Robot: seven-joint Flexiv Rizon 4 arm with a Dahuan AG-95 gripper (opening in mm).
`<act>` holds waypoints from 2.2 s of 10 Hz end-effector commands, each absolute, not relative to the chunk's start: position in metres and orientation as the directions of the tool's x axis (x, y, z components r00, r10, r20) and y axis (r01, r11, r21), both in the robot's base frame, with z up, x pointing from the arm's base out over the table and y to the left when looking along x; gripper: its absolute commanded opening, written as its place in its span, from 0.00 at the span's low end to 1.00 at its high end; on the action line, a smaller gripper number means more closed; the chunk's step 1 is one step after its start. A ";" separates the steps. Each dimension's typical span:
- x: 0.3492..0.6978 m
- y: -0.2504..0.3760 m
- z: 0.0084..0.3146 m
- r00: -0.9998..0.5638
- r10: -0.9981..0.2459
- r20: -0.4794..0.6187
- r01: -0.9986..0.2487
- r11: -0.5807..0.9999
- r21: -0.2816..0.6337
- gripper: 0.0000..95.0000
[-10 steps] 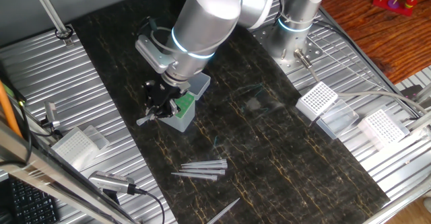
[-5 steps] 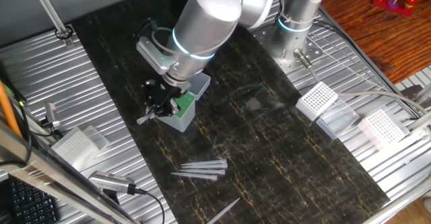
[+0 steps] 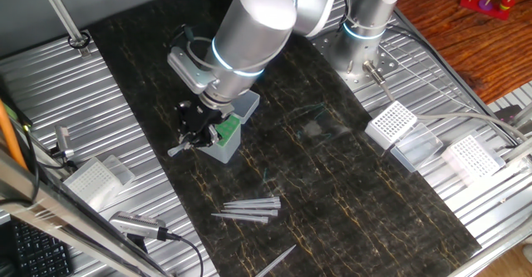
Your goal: Insert a large pipette tip into the holder for large pipette tips
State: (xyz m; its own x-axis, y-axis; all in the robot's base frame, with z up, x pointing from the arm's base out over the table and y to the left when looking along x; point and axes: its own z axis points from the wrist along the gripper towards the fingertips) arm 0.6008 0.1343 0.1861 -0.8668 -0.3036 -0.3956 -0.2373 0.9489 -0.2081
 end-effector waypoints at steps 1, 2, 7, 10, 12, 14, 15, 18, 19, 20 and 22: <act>0.601 0.134 0.186 -0.868 -0.295 -0.399 -0.229 0.951 -0.206 0.00; 0.601 0.133 0.187 -0.868 -0.297 -0.398 -0.231 0.951 -0.207 0.00; 0.598 0.129 0.187 -0.872 -0.287 -0.396 -0.222 0.954 -0.202 0.00; 0.595 0.126 0.185 -0.873 -0.280 -0.399 -0.215 0.956 -0.198 0.00; 0.594 0.125 0.184 -0.875 -0.276 -0.399 -0.213 0.957 -0.196 0.00; 0.592 0.127 0.191 -0.901 -0.229 -0.368 -0.178 0.970 -0.167 0.00; 0.592 0.130 0.196 -0.919 -0.203 -0.339 -0.160 0.976 -0.150 0.00; 0.591 0.133 0.205 -0.941 -0.175 -0.291 -0.143 0.981 -0.129 0.20; 0.591 0.133 0.205 -0.944 -0.170 -0.284 -0.139 0.982 -0.127 0.20; 0.591 0.133 0.205 -0.947 -0.164 -0.277 -0.134 0.983 -0.125 0.00; 0.591 0.134 0.205 -0.948 -0.163 -0.274 -0.133 0.983 -0.125 0.00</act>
